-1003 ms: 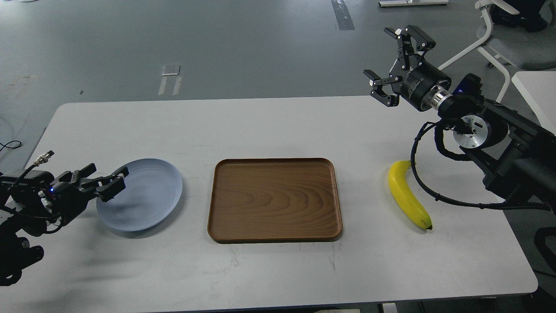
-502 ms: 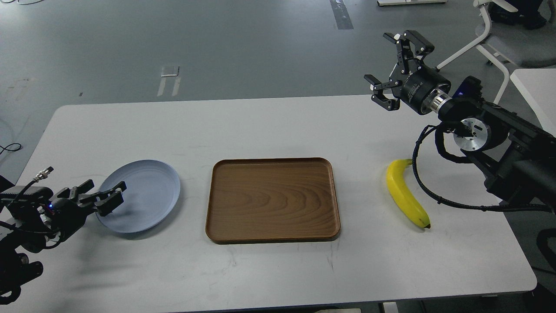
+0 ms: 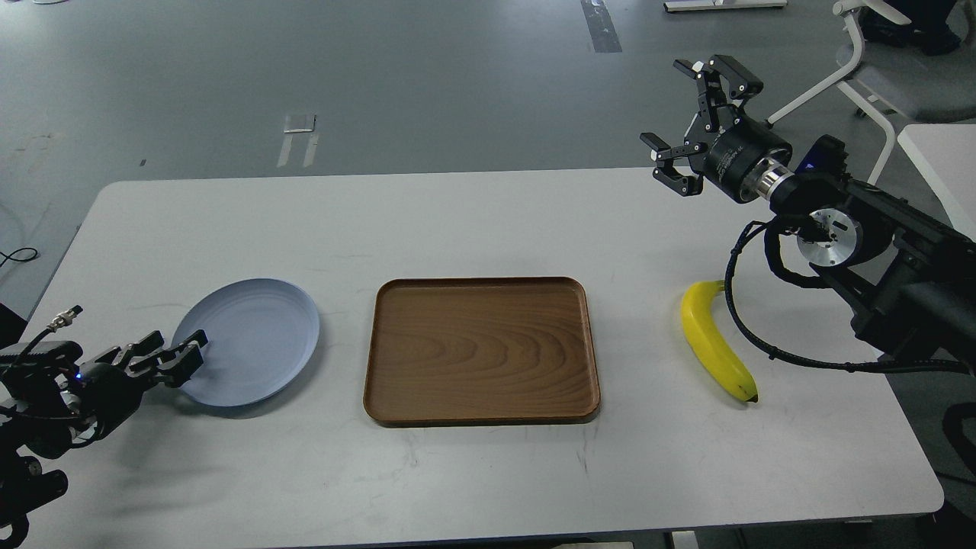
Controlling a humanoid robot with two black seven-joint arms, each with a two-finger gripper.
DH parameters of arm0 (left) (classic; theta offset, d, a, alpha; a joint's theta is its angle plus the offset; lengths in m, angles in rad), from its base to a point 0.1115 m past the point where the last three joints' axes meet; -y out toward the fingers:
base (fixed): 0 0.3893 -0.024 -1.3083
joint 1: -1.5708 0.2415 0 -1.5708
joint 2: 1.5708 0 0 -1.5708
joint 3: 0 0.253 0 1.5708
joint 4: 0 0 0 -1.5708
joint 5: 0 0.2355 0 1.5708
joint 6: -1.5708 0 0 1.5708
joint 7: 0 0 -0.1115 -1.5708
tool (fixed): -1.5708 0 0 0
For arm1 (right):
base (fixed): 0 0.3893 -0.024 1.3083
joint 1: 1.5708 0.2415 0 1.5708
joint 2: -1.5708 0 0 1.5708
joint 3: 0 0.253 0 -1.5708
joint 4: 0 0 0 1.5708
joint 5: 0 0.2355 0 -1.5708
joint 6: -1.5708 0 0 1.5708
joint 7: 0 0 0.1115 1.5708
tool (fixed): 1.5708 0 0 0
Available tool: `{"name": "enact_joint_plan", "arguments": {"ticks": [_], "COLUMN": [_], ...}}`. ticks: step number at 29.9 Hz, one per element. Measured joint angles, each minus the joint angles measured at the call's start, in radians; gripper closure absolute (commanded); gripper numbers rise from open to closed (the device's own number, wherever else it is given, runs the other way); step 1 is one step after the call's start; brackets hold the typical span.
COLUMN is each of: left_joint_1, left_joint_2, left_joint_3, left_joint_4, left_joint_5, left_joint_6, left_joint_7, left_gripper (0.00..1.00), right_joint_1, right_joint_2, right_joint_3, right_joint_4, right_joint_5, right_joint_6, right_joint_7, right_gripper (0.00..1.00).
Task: Place banana on plate with both arms
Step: 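Grasp the light blue plate's rim with the left gripper, then lift the plate with the left gripper and lower it onto the wooden tray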
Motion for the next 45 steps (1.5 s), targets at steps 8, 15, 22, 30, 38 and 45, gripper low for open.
{"name": "enact_joint_plan", "arguments": {"ticks": [8,15,22,30,38,45], "left_joint_1": [0.023,0.01,-0.026,-0.163,-0.24,-0.244], "left_joint_2": [-0.005,-0.005,-0.002,0.0,-0.046,-0.193], "left_joint_3": [0.002,-0.003,-0.031,-0.076,-0.109,-0.104], "left_joint_4": [0.035,0.032,0.023,-0.047,-0.136,-0.145], "left_joint_5": [-0.034,-0.04,-0.043,-0.061,-0.05,0.091], "left_joint_6": [0.002,-0.001,-0.011,-0.075,-0.131,-0.13], "left_joint_7": [0.001,0.0,0.001,0.001,0.001,0.0], "left_gripper": [1.0,1.0,1.0,1.0,1.0,1.0], "right_joint_1": [-0.008,-0.009,-0.009,-0.007,-0.007,-0.008], "right_joint_2": [0.001,0.001,-0.001,-0.018,-0.051,-0.065], "right_joint_3": [0.0,0.0,0.0,0.007,0.012,0.017], "right_joint_4": [0.0,0.001,0.002,0.001,0.009,0.011], "right_joint_5": [-0.001,-0.001,-0.001,-0.001,0.0,0.0], "right_joint_6": [-0.015,-0.025,-0.027,-0.033,-0.048,-0.049], "right_joint_7": [0.0,0.0,0.0,0.0,0.005,0.008], "right_gripper": [0.0,0.0,0.0,0.0,0.0,0.0]}}
